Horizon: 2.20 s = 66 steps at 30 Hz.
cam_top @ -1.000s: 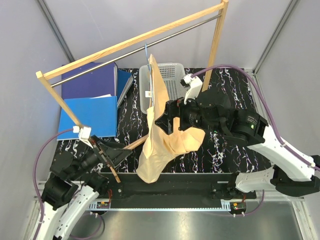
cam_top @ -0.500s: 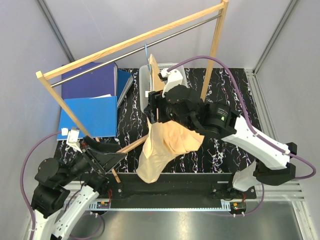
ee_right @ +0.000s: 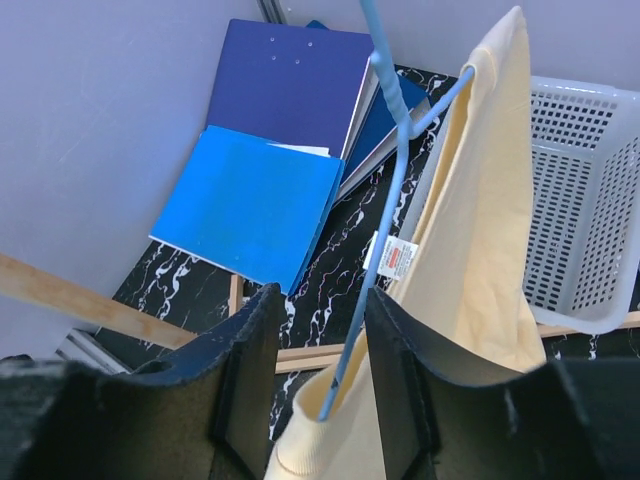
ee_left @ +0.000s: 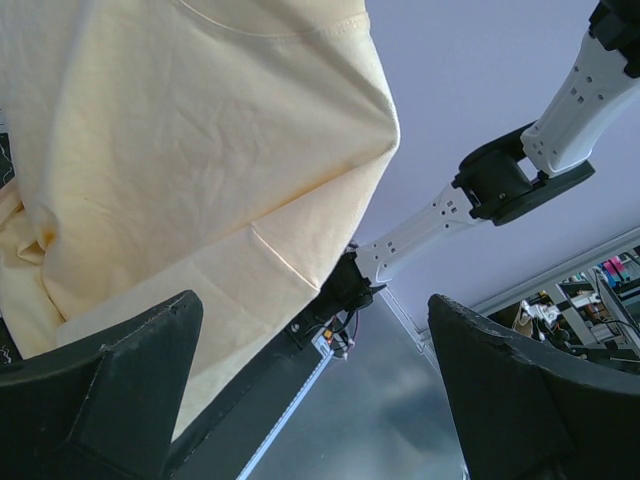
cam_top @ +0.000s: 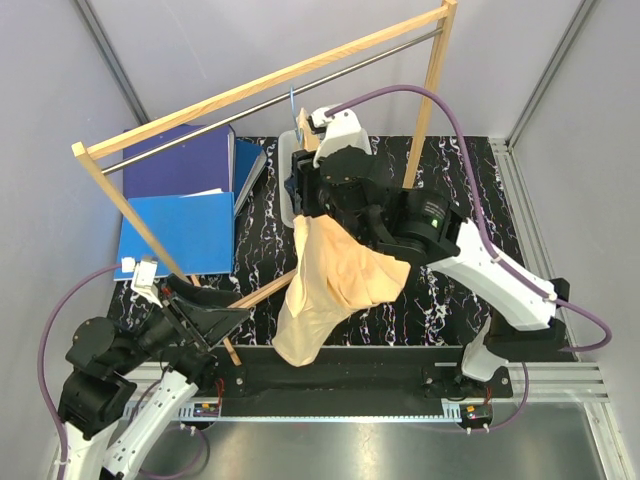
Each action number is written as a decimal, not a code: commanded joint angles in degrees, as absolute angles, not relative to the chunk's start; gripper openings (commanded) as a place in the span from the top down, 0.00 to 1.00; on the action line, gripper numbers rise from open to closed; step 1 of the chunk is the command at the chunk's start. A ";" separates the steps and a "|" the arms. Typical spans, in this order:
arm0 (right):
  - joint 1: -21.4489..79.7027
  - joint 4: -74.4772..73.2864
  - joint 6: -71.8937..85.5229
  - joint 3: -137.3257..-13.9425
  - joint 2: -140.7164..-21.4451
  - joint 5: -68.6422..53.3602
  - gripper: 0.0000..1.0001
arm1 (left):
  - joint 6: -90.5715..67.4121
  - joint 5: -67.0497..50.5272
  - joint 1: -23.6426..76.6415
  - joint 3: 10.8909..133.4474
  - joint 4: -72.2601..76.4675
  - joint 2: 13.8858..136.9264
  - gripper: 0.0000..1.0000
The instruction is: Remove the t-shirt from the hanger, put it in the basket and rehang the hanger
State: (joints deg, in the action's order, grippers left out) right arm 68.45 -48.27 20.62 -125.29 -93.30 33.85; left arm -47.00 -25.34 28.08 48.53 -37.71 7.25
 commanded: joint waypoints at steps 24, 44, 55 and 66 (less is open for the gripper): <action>62.85 -34.65 21.97 -116.22 -90.98 35.78 0.86 | -47.20 -27.42 28.21 51.15 -37.27 6.50 0.01; 57.48 -8.99 15.82 -96.17 -80.78 18.11 1.00 | -45.79 -31.20 28.21 55.98 -37.26 11.51 0.01; 57.39 6.67 12.04 -86.49 -77.43 13.98 1.00 | -45.53 -31.82 28.30 55.02 -37.27 10.99 0.01; 57.48 25.56 8.53 -76.38 -76.99 12.31 1.00 | -45.09 -34.27 28.21 57.39 -37.27 11.08 0.01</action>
State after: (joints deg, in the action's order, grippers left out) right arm 57.69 10.50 11.81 -78.94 -79.66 14.61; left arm -45.76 -30.79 28.08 54.78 -38.09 10.50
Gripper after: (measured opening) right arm 0.029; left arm 0.987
